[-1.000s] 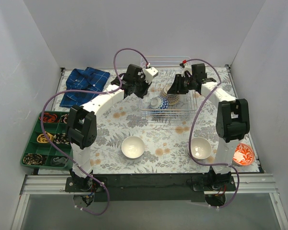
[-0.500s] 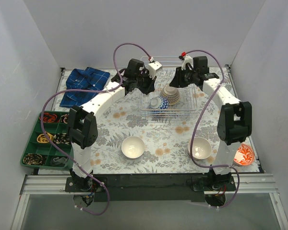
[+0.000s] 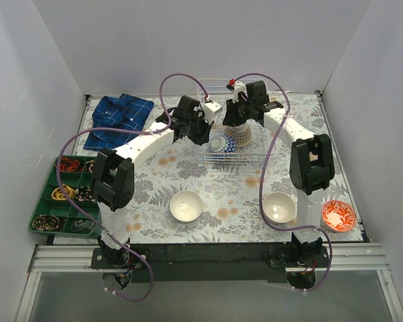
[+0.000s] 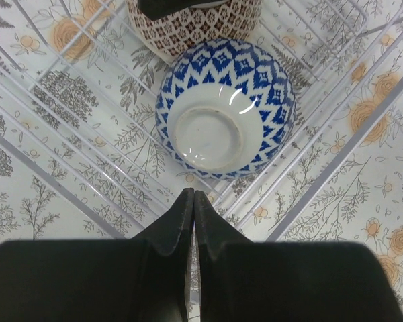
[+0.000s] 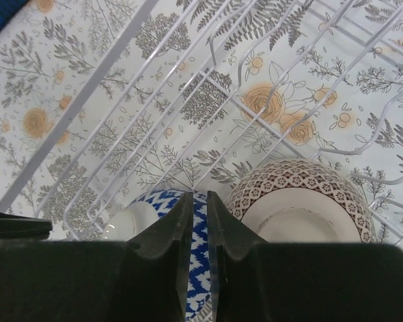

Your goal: Load the bowls into the dish rack

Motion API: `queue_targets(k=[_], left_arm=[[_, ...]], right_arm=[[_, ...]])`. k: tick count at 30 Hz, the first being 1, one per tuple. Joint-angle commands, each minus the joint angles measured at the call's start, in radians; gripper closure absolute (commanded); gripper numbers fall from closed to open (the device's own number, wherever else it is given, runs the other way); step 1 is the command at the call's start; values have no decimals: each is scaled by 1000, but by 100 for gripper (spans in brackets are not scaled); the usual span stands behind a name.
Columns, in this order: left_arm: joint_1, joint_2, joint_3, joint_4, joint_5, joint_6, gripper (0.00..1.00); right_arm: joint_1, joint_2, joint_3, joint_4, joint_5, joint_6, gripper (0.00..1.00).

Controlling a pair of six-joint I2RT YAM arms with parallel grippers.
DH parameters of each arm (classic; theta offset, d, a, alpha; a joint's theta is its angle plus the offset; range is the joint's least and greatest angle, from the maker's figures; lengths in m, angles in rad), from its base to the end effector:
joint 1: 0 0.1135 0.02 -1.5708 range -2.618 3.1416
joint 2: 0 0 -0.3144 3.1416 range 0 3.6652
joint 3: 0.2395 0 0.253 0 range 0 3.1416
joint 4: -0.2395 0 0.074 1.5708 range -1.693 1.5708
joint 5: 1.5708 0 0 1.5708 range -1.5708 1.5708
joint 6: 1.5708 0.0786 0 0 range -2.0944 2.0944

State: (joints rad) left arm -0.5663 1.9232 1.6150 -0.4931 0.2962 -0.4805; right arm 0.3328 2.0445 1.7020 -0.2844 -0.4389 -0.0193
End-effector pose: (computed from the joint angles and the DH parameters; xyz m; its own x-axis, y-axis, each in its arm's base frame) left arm 0.3967 -0.2794 0.2841 -0.8539 0.0190 -0.5201 0.3269 0.7972 -0.5075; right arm 0.4925 0.2056 0.2821 -0.5424 -0.2059 -0.8145 -0.6316 0.7393 0.2336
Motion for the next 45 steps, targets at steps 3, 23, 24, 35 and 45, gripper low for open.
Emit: queue_targets(k=[3,23,24,35,45], left_arm=[[-6,-98,-33,5,-23,-15,100],[-4,-78,-79,8,-49,-21,100],[-6,-79,-79,7,-49,-21,100],[-6,-76,-87,14,-57,-24,100],[-6,-75,-83,14,-71,-20,100]], right_arm=[[28,49,33,-33,65,-83,78],[14,36,-41,-84,242,-222,83],[14,33,-41,-84,259,-223,83],[-15,-1,-94,-79,305,-260,85],[-38,-27,-99,-75,365,-277,85]])
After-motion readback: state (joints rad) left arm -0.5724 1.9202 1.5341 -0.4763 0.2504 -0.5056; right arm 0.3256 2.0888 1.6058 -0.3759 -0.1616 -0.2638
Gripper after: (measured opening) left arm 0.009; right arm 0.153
